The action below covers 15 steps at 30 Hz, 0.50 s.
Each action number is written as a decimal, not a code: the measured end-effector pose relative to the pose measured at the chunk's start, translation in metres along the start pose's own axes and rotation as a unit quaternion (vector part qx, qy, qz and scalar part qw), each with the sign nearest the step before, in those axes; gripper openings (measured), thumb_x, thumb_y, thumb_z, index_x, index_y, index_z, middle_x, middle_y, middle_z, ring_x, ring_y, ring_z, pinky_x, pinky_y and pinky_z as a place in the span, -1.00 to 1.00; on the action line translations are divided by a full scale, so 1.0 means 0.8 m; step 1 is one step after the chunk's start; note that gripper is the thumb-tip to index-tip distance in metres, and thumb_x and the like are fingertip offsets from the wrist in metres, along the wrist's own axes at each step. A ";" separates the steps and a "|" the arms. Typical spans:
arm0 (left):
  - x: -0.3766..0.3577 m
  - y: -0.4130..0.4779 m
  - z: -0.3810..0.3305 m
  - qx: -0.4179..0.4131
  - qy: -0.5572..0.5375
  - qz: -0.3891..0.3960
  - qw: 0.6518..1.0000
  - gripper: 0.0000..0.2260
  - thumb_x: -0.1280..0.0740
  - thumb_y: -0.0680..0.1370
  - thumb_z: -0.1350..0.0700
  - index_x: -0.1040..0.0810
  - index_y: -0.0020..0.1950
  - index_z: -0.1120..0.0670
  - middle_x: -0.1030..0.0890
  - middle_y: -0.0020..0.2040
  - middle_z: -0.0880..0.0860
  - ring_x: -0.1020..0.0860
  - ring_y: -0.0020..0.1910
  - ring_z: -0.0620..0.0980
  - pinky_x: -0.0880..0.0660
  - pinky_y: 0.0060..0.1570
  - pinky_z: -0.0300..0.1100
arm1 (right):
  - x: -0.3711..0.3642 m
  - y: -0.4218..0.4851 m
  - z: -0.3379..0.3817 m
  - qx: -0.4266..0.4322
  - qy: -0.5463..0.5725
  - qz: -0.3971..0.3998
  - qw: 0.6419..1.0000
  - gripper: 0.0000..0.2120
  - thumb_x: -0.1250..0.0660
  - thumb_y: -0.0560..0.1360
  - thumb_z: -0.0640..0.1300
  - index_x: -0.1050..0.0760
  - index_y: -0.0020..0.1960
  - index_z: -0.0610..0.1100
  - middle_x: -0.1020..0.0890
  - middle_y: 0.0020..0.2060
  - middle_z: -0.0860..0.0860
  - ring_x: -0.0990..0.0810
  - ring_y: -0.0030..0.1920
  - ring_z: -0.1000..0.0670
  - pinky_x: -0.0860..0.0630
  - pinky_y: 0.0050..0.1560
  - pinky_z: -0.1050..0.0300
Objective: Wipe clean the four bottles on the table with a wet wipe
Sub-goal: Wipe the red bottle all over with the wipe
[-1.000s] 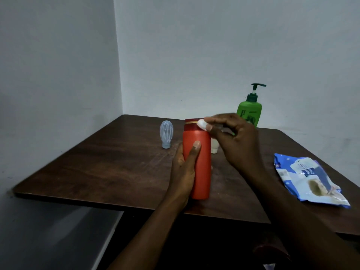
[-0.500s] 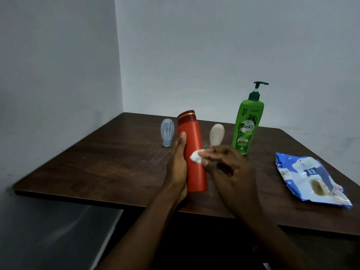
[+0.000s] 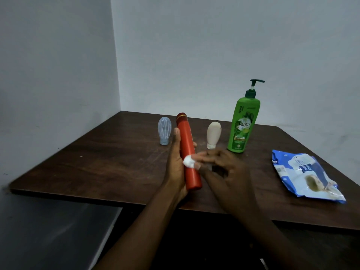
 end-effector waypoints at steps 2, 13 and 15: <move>-0.015 -0.005 0.001 0.001 -0.010 0.030 1.000 -0.51 -0.34 0.50 -0.21 -0.56 0.17 0.18 -0.69 -0.02 0.14 -0.67 -0.03 0.08 -0.54 0.15 0.00 | 0.000 0.027 0.000 -0.013 -0.004 -0.010 1.000 -0.82 -0.51 0.47 -0.07 -0.71 0.07 -0.03 -0.66 -0.02 0.14 -0.64 0.05 0.13 -0.57 -0.01 0.27; -0.001 0.007 -0.018 0.034 -0.045 -0.069 0.996 -0.48 -0.29 0.50 -0.33 -0.47 -0.21 0.16 -0.47 -0.39 0.06 -0.43 -0.47 -0.05 -0.41 -0.42 -0.24 | 0.001 -0.035 0.025 0.130 -0.111 -0.007 0.985 -0.79 -0.43 0.50 -0.26 -0.68 0.12 -0.12 -0.63 0.09 0.03 -0.59 0.15 0.16 -0.45 0.18 0.33; -0.007 0.006 -0.009 0.062 -0.091 -0.056 0.992 -0.45 -0.28 0.48 -0.36 -0.44 -0.23 0.16 -0.44 -0.39 0.07 -0.42 -0.50 -0.02 -0.42 -0.43 -0.26 | 0.000 -0.046 0.022 0.150 -0.124 -0.029 0.980 -0.76 -0.43 0.48 -0.29 -0.68 0.11 -0.12 -0.63 0.07 0.04 -0.60 0.11 0.13 -0.46 0.17 0.31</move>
Point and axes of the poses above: each hand's wrist, its own y-axis towards the middle knuckle, its own x-axis out of the back of the hand, z = x × y, the point moved 7 cm from there along y, towards the middle knuckle
